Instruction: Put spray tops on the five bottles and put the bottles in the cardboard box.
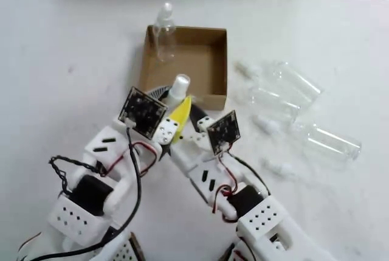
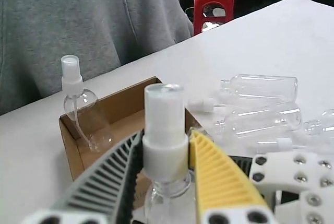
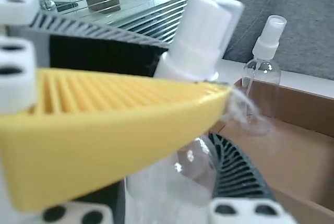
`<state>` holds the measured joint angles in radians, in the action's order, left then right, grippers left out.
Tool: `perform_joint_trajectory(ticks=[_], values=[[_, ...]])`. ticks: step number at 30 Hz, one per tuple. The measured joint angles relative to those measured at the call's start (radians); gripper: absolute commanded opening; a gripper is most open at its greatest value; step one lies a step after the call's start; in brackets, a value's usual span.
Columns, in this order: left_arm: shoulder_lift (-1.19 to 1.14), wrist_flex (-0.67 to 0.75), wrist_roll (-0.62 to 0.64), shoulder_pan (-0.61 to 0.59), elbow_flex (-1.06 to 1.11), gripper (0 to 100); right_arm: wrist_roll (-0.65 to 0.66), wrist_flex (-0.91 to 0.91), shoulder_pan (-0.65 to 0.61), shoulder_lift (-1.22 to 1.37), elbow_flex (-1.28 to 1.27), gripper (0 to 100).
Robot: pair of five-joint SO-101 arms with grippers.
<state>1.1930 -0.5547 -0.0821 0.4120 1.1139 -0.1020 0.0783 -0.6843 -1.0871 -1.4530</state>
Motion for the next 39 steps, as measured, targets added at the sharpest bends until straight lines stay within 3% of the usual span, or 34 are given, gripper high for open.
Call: perform_joint_trajectory(ticks=[4,10,14,26,39], values=[[0.000,0.005,0.000,0.000,0.006,6,0.000,0.000,0.002,0.000,0.000,7.0],[0.002,0.006,0.000,-0.002,0.006,29,0.000,0.000,0.005,0.000,0.000,7.0],[0.003,0.002,0.002,-0.008,0.006,36,0.000,0.000,0.015,0.000,-0.002,7.0],[0.021,-0.057,0.002,-0.049,-0.002,43,-0.006,0.000,0.017,0.000,-0.018,7.0],[0.140,-0.299,-0.003,-0.051,-0.120,42,-0.006,0.000,0.054,-0.015,-0.017,7.0]])
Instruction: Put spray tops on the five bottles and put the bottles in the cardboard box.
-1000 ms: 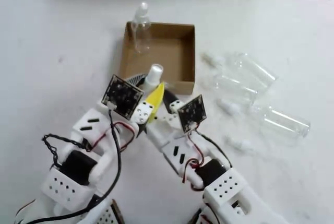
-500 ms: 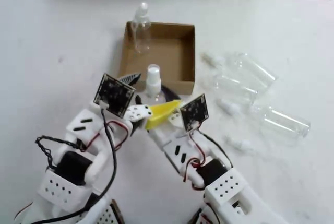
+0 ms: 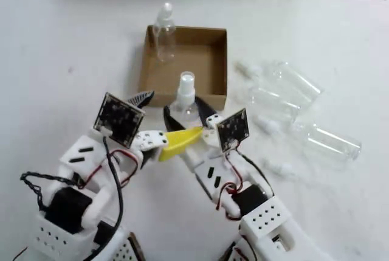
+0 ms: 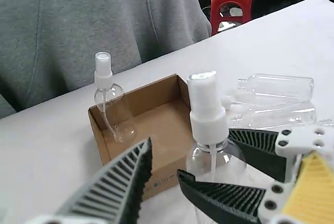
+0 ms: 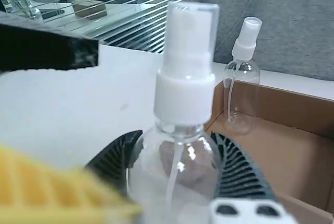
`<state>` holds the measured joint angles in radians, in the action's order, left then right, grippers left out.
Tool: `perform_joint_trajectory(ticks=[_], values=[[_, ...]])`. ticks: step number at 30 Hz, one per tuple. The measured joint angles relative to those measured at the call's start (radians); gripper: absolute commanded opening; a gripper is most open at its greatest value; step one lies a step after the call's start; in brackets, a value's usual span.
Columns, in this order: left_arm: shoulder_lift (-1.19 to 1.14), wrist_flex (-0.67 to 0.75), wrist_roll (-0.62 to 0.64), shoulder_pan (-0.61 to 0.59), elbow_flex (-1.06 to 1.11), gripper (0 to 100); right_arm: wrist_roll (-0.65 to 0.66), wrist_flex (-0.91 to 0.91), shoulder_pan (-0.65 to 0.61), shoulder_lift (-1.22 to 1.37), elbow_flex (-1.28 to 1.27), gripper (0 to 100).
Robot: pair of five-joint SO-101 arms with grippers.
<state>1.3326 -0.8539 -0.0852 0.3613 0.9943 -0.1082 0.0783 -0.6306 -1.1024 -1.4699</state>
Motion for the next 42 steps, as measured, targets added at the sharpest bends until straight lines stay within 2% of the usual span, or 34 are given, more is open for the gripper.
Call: perform_joint_trajectory(ticks=[6,14,17,22,26,36,42], values=[[0.037,-0.009,0.000,-0.011,-0.003,42,0.000,0.000,0.003,0.002,0.000,7.0],[0.037,-0.009,0.000,-0.161,-0.044,41,0.000,0.000,0.089,0.002,0.000,7.0],[0.037,-0.009,0.000,-0.195,-0.046,30,0.000,0.000,0.092,0.002,0.000,7.0],[0.037,-0.009,0.000,-0.250,-0.046,1,0.000,0.000,0.100,0.002,0.000,7.0],[0.037,-0.009,0.000,-0.315,-0.046,8,0.000,0.000,0.126,0.002,0.000,7.0],[0.037,-0.009,0.000,-0.578,0.117,4,0.000,0.025,0.187,-0.002,0.020,7.0],[0.037,0.040,0.000,-0.611,0.276,4,0.000,0.034,0.193,-0.002,0.075,7.0]])
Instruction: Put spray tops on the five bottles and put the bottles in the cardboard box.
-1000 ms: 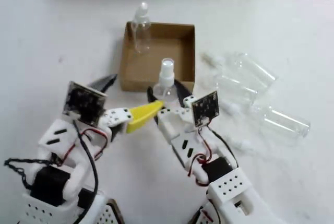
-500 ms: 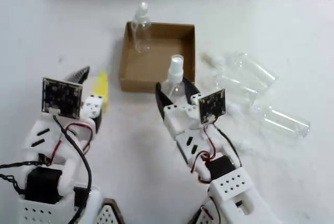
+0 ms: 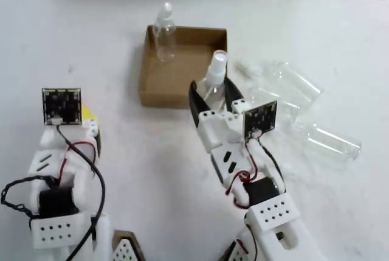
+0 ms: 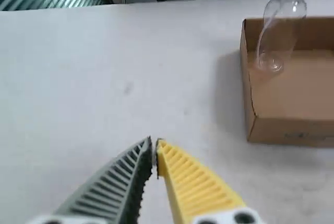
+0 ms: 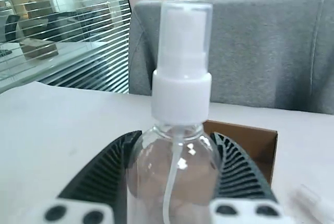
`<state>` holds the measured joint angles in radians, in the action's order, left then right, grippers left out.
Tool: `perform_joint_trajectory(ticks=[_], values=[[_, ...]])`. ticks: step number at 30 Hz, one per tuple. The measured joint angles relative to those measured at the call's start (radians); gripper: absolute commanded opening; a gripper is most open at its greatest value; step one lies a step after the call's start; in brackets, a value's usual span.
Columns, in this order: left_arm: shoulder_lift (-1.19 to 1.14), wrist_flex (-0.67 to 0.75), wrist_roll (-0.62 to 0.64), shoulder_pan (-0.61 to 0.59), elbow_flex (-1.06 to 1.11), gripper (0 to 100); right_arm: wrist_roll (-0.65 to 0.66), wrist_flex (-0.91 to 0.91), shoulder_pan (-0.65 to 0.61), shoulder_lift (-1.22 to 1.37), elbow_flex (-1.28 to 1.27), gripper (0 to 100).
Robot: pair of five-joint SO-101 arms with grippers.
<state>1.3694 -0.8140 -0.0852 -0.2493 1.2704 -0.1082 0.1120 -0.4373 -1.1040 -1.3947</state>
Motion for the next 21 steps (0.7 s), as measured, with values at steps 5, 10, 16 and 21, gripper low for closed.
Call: perform_joint_trajectory(ticks=[5,10,16,21], values=[[0.000,0.189,0.000,-0.002,0.238,4,0.000,0.000,0.002,0.000,0.064,7.0],[0.000,0.381,0.000,0.002,0.373,4,0.000,0.000,0.002,0.023,0.155,7.0],[0.000,0.440,0.000,0.089,0.433,4,0.000,0.000,0.000,0.206,0.301,7.0],[0.000,0.442,0.000,0.100,0.433,4,0.000,0.069,0.002,0.387,0.400,7.0]])
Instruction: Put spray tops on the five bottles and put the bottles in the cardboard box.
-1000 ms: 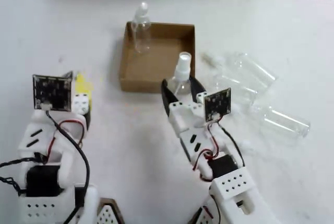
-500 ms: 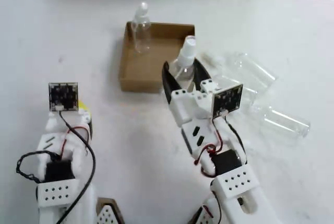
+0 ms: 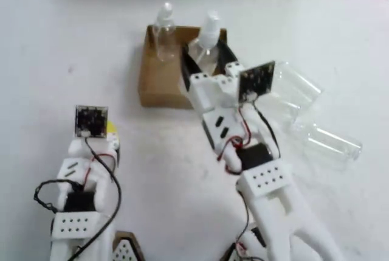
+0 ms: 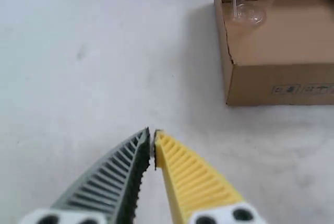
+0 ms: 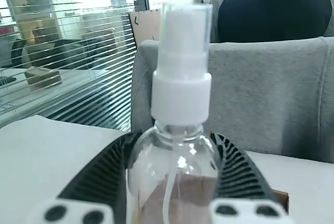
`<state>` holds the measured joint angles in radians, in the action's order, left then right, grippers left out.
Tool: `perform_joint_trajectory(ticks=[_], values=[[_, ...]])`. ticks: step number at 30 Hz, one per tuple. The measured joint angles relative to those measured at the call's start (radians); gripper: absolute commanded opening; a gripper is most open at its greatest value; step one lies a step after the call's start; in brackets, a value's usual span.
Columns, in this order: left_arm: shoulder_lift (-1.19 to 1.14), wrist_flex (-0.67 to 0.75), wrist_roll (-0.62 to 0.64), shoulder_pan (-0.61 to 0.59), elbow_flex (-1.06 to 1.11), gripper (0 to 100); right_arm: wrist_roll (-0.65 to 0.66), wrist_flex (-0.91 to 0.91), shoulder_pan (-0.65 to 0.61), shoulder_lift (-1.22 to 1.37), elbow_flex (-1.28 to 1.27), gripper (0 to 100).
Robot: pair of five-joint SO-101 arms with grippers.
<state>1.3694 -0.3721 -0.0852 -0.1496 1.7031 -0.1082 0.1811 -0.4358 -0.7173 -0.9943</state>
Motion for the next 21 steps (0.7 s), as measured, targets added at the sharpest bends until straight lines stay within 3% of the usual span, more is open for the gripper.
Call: perform_joint_trajectory(ticks=[9,21], values=[[0.000,0.000,0.000,0.000,0.000,4,0.000,0.261,0.072,0.351,0.133,7.0],[0.000,0.000,0.000,0.000,0.000,4,0.000,0.308,0.103,0.824,0.486,6.7]])
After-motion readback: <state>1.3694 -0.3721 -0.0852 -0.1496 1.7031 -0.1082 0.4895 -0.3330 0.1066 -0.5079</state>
